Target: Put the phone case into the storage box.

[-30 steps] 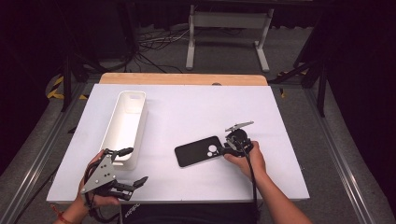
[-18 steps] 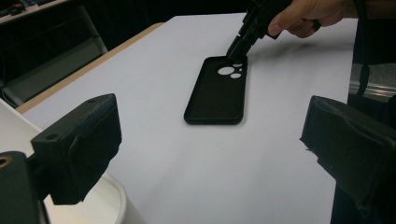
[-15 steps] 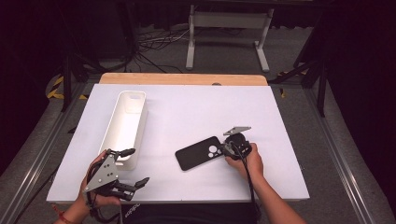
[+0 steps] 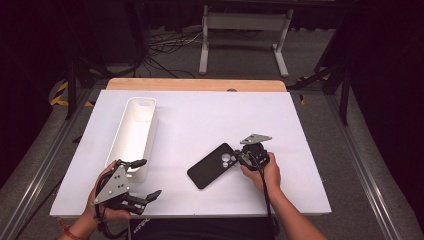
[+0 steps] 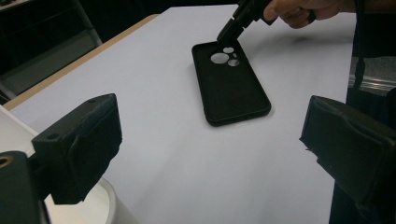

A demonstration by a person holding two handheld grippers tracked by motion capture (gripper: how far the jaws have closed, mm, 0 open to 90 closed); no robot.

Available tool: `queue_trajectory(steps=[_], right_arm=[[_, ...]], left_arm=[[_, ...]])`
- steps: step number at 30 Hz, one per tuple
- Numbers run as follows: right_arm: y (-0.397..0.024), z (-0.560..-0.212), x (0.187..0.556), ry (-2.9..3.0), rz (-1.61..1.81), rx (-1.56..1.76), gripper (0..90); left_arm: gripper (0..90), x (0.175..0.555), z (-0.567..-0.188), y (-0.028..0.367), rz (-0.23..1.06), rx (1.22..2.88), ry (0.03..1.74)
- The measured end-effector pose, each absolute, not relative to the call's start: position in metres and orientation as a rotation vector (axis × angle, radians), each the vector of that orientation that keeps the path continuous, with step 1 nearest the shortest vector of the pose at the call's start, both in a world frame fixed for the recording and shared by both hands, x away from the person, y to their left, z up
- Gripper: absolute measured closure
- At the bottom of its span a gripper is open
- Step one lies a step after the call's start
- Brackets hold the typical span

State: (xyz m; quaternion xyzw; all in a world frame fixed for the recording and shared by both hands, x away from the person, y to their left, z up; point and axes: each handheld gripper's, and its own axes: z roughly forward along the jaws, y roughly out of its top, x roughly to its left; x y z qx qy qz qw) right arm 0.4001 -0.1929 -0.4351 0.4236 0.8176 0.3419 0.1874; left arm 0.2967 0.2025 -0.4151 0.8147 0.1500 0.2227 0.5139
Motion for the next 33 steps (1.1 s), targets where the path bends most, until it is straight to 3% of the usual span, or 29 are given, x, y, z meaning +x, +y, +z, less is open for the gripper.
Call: queue_trajectory(steps=[22, 33], right_arm=[[-0.178, -0.378, 0.372, 2.099, 1.026, 0.785, 87.5], [-0.172, -0.353, 0.375, 2.049, 1.031, 0.614, 87.5]], left_arm=[[6.4, 0.301, -0.407, 0.202, 0.548, 1.942, 0.381], [11.2, 0.319, -0.379, 0.184, 0.603, 1.936, 0.415]])
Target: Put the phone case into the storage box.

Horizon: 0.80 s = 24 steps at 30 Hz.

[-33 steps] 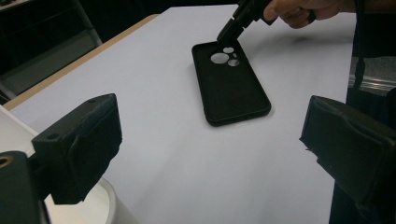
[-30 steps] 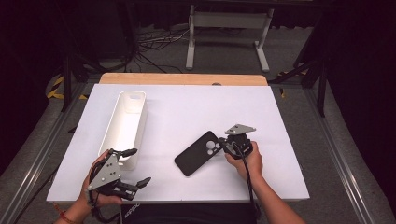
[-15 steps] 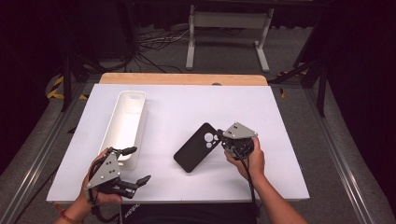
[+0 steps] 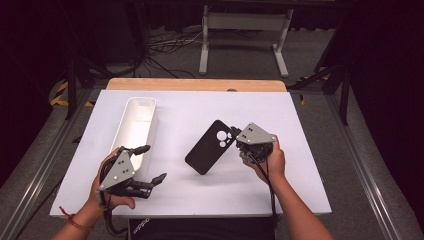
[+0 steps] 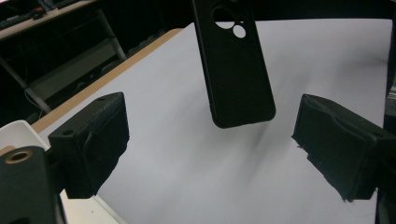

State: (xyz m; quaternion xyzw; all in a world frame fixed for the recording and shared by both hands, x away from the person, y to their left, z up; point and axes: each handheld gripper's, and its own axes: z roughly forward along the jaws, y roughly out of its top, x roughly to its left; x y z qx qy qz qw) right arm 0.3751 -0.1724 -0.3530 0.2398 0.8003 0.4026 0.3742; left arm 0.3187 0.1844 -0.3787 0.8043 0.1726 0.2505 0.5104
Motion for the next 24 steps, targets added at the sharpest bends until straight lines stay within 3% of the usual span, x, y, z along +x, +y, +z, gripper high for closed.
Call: queue_trajectory(steps=[6, 17, 24], right_arm=[[-0.166, -0.346, 0.374, 2.055, 1.047, 0.549, 87.5], [-0.151, -0.344, 0.36, 2.071, 1.069, 0.378, 87.4], [-0.145, -0.346, 0.351, 2.067, 1.045, 0.307, 87.4]], left_arm=[[11.8, 0.33, -0.361, 0.165, 0.653, 1.937, 0.399], [15.0, 0.348, -0.346, 0.114, 0.578, 1.964, 0.382], [23.3, 0.362, -0.348, 0.104, 0.547, 1.978, 0.415]])
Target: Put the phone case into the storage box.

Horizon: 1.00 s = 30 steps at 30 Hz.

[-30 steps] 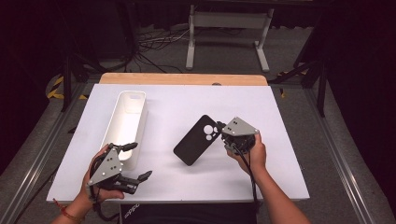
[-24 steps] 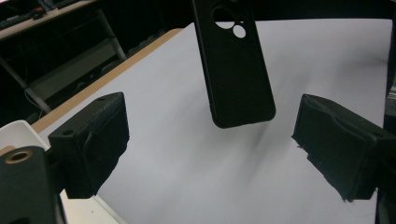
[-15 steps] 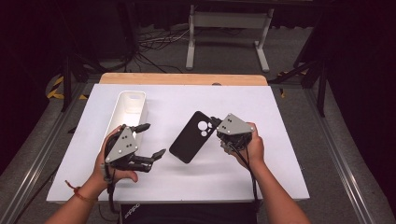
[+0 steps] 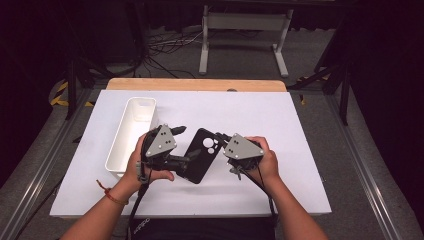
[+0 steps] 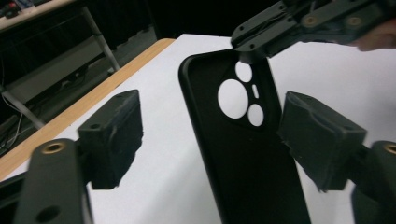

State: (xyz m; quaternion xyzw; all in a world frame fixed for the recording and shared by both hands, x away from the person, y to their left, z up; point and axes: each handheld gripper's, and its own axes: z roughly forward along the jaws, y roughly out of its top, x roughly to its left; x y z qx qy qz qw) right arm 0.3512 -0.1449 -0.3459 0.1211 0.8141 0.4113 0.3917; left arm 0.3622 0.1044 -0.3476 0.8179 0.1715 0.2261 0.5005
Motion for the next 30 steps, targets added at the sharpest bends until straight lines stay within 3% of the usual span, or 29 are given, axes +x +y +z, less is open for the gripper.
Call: queue_trajectory(steps=[30], right_arm=[[-0.124, -0.356, 0.33, 2.017, 0.932, 0.071, 87.3]], left_arm=[[72.8, 0.371, -0.357, 0.109, 0.452, 1.994, 0.403]])
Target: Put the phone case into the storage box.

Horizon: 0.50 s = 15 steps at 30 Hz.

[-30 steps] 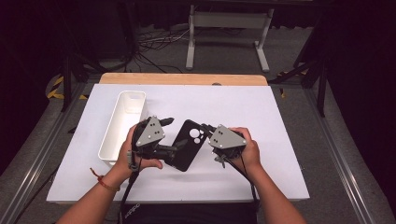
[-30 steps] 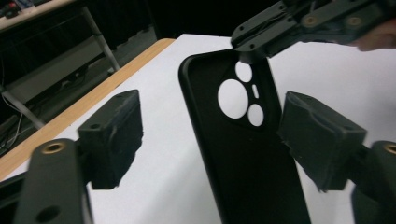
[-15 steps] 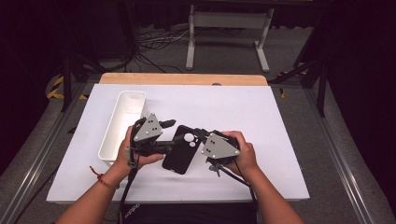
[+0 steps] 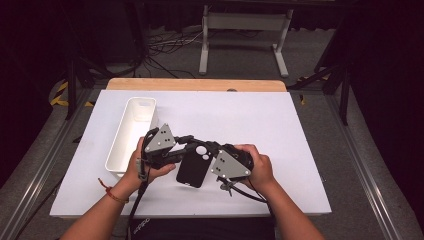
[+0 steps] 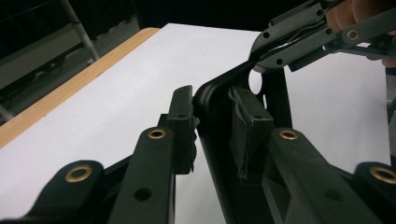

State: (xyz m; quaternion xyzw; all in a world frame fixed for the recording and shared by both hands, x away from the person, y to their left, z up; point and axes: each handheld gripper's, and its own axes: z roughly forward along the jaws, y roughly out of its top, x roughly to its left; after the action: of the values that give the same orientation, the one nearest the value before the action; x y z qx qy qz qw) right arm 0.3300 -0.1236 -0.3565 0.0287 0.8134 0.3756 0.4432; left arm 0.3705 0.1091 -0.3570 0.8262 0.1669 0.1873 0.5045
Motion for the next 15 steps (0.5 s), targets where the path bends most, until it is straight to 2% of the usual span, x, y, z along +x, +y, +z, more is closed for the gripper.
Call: queue_trajectory(steps=[8, 15], right_arm=[[-0.1223, -0.3578, 0.329, 1.992, 0.924, 0.068, 86.4], [-0.1244, -0.3572, 0.3304, 1.979, 0.967, 0.092, 84.9]], left_arm=[[80.6, 0.3688, -0.3559, 0.1136, 0.461, 1.943, 0.417], [81.5, 0.3649, -0.3544, 0.1133, 0.49, 1.927, 0.402]])
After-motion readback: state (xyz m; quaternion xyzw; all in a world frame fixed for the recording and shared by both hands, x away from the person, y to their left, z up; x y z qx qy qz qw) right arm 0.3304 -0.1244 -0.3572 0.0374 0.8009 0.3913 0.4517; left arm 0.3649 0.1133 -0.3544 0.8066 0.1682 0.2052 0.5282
